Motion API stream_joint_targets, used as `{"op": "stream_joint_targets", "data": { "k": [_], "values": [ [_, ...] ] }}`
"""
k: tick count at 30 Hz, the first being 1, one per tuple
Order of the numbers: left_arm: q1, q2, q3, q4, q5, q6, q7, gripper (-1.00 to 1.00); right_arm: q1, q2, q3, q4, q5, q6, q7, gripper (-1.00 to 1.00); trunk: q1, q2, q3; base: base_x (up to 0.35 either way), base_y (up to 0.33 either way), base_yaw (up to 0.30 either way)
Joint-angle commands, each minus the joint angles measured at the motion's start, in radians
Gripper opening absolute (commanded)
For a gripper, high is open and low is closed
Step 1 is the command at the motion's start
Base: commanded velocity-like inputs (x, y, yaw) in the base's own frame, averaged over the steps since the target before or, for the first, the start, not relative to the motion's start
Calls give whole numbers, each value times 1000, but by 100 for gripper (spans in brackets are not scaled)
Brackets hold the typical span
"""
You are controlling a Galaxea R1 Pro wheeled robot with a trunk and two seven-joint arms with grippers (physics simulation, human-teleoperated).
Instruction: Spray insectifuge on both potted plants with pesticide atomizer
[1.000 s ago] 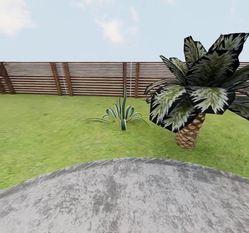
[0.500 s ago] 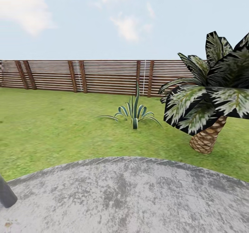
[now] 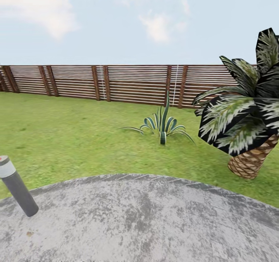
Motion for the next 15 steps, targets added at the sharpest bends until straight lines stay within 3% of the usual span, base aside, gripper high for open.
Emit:
{"op": "stream_joint_targets", "data": {
  "k": [1,15],
  "values": [
    [-1,0,2,0,0,-1,0,100,0,0,1,0,0,-3,1,100,0,0,-2,0,0,224],
    [-1,0,3,0,0,-27,0,100,0,0,1,0,-1,-3,1,100,0,0,-18,0,0,234]
  ]
}}
